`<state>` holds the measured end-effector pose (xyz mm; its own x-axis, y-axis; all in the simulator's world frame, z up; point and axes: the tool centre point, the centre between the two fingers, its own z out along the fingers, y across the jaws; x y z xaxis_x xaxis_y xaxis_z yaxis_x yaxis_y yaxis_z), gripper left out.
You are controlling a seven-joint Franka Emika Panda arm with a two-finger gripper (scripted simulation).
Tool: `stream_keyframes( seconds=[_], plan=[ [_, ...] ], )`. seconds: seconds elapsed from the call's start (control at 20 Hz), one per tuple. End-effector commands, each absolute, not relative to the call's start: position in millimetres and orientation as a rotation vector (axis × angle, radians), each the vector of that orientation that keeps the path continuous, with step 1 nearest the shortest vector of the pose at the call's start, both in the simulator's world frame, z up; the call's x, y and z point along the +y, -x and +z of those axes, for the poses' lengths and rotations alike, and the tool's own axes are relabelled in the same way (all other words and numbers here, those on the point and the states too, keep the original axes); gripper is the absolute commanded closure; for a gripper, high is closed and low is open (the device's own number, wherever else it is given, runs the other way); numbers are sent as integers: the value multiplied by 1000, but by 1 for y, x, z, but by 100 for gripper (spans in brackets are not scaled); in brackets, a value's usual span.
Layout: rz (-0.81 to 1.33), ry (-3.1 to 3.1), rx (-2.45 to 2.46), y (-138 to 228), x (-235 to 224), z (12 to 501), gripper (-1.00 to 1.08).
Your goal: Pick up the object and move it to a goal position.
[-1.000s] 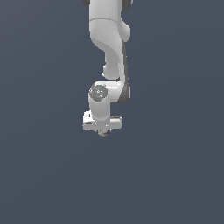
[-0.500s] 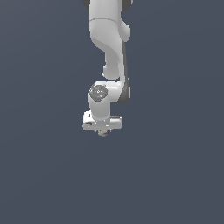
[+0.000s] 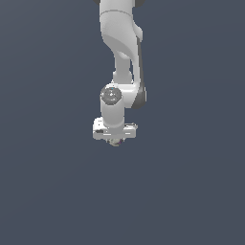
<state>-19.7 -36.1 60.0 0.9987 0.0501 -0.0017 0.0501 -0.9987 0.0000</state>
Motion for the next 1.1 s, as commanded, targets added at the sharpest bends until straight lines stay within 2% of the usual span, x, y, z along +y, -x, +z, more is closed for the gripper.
stream_keyframes(
  seconds=[0.0,0.35,1.05],
  plan=[
    [1,-3140,80,20,-28,75,108],
    [1,-3140,80,25,8,133,108],
    [1,-3138,80,37,100,285,108]
  ],
)
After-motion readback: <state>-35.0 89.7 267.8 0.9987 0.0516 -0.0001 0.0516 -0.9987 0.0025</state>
